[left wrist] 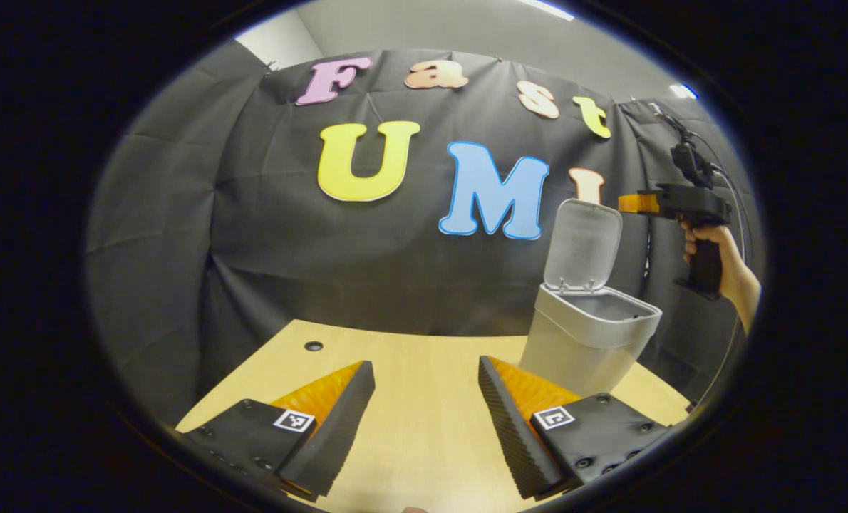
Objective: Press the lid of the desktop garbage bin to open it, pick up the crumpled paper on the desktop and throw it into the bin, then pick up the pop can on the desktop and drop it into the bin, and finally close the garbage bin lid.
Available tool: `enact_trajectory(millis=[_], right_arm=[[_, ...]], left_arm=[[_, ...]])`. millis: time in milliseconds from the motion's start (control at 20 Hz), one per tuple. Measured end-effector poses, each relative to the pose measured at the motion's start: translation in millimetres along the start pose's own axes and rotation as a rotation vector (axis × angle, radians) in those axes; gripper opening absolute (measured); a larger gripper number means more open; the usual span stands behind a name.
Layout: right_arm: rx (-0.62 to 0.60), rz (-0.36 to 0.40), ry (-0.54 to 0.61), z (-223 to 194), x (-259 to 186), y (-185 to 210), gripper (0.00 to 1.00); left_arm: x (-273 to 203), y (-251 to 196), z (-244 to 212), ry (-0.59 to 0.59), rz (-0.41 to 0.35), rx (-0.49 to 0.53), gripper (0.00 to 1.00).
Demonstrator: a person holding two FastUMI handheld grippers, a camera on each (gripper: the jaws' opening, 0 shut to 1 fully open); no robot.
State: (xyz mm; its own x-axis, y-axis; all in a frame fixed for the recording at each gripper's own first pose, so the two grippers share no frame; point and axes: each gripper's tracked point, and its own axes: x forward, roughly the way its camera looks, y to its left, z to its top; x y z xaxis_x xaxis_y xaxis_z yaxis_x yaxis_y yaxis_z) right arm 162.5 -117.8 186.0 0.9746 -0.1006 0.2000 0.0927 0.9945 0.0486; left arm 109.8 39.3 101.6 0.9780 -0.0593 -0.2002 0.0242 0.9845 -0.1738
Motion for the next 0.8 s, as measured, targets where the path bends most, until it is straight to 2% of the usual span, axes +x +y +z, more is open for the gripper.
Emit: enact_trajectory(millis=[400, 450, 500, 550, 600, 650, 700, 750, 800], right_arm=[[0.041, 0.039, 0.036, 9.3, 57.2, 8.0, 0.41], [0.034, 0.046, 0.042, 10.4, 63.0, 9.3, 0.52], [0.028, 0.048, 0.050, 9.9, 69.0, 10.1, 0.51], [0.023, 0.052, 0.056, 10.2, 73.3, 11.7, 0.59], [0.015, 0.056, 0.063, 10.1, 77.9, 13.2, 0.75], [0.006, 0.056, 0.067, 10.6, 81.2, 13.5, 0.75], [-0.003, 0.057, 0.072, 8.4, 86.7, 14.1, 0.89], [-0.008, 0.057, 0.080, 5.9, 90.4, 15.0, 0.89], [-0.006, 0.062, 0.091, 3.2, 92.7, 16.4, 1.00]], left_arm=[[-4.4, 6.6, 8.8, -0.020, 0.024, -0.006, 0.96], [-5.9, 7.8, 10.3, -0.024, 0.028, 0.001, 0.96], [-6.6, 9.3, 11.0, -0.028, 0.033, 0.006, 0.96], [-6.8, 10.2, 10.6, -0.029, 0.035, 0.006, 0.96], [-7.2, 11.1, 10.2, -0.027, 0.037, 0.002, 0.96], [-7.4, 11.9, 9.6, -0.027, 0.039, -0.004, 0.96], [-6.9, 12.6, 8.8, -0.026, 0.041, -0.009, 0.96], [-6.2, 13.4, 8.8, -0.026, 0.042, -0.012, 0.96], [-6.7, 13.8, 8.7, -0.026, 0.044, -0.013, 0.96]])
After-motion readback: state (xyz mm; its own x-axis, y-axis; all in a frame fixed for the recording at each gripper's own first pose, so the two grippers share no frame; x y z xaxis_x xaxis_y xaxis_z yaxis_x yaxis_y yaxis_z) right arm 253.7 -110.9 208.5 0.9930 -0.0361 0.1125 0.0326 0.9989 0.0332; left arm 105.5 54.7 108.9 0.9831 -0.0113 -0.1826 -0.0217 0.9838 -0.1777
